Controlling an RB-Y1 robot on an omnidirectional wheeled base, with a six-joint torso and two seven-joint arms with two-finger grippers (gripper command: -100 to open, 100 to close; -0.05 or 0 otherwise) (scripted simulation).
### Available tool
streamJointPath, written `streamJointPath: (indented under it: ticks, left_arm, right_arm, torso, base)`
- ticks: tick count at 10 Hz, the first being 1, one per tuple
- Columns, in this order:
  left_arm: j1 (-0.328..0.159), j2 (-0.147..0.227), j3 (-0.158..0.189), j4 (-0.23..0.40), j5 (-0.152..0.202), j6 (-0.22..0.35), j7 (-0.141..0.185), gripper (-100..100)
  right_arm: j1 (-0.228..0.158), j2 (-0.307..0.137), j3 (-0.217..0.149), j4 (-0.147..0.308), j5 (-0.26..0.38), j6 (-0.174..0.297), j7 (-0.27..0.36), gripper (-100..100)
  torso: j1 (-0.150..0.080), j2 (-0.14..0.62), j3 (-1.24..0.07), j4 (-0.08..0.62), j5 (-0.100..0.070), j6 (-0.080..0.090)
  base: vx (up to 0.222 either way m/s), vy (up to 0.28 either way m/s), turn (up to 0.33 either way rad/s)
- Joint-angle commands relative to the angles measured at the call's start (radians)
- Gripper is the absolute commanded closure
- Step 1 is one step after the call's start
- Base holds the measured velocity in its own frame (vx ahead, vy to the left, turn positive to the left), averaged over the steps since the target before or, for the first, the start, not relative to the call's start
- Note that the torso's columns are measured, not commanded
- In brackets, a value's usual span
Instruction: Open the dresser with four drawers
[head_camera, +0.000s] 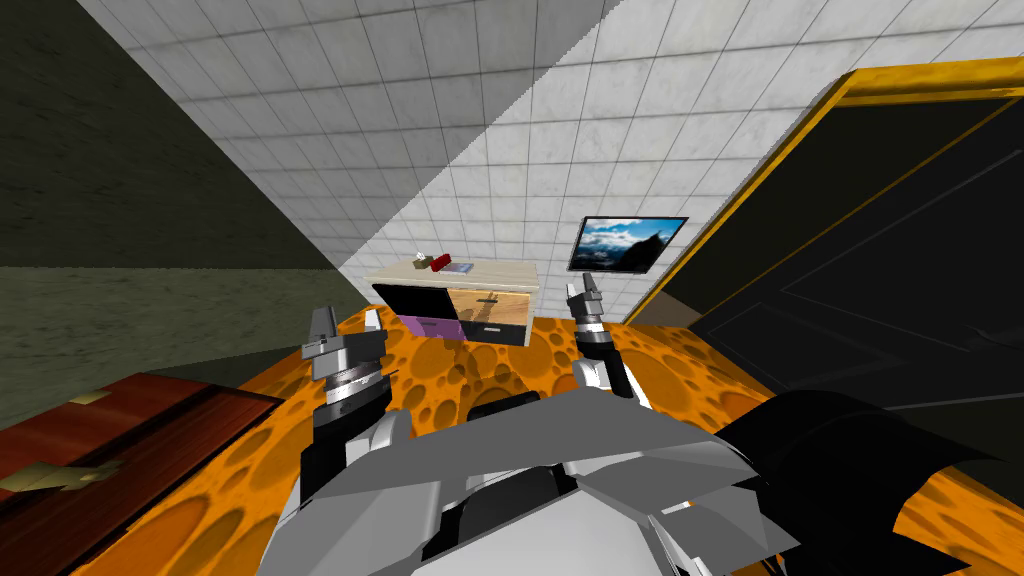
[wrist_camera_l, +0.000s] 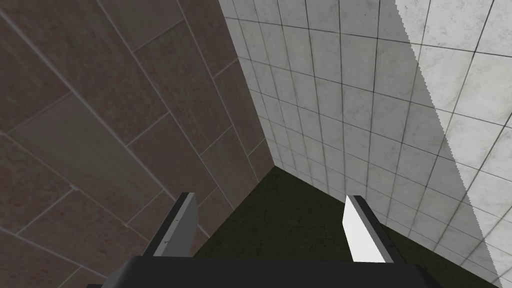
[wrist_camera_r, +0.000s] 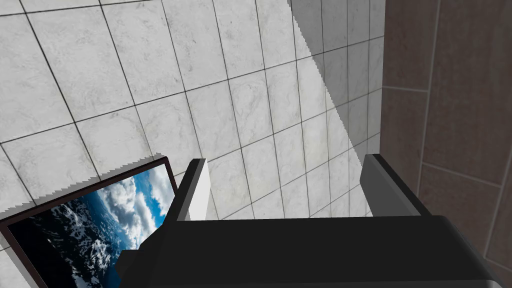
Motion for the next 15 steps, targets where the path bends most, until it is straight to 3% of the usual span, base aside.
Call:
streamJointPath:
  ticks: [1, 9, 10, 12, 15]
  left_arm:
    - [0.000, 0.000, 0.000, 0.000, 0.000, 0.000, 0.000, 0]
    - [0.000, 0.000, 0.000, 0.000, 0.000, 0.000, 0.000, 0]
    - [-0.004, 0.048, -0.002, 0.011, -0.001, 0.000, 0.000, -100]
    - [-0.014, 0.106, -0.006, 0.038, -0.003, 0.000, -0.001, -100]
    - [-0.036, 0.167, -0.016, 0.100, -0.007, -0.001, -0.004, -100]
  right_arm:
    - [0.000, 0.000, 0.000, 0.000, 0.000, 0.000, 0.000, 0]
    - [0.000, 0.000, 0.000, 0.000, 0.000, 0.000, 0.000, 0]
    - [0.000, 0.000, 0.000, 0.000, 0.000, 0.000, 0.000, 0]
    - [0.000, 0.000, 0.000, 0.000, 0.000, 0.000, 0.000, 0]
    - [0.000, 0.000, 0.000, 0.000, 0.000, 0.000, 0.000, 0]
  torso:
    - [0.000, 0.040, -0.082, 0.041, 0.000, 0.000]
    - [0.000, 0.618, -1.234, 0.617, 0.000, 0.000]
    - [0.000, 0.691, -1.382, 0.691, 0.000, 0.000]
    - [0.000, 0.733, -1.471, 0.734, 0.000, 0.000]
    - [0.000, 0.737, -1.477, 0.738, 0.000, 0.000]
  base:
    - [0.000, 0.000, 0.000]
    - [0.000, 0.000, 0.000]
    - [0.020, 0.001, -0.016]
    - [0.042, 0.001, -0.032]
    - [0.074, -0.003, -0.041]
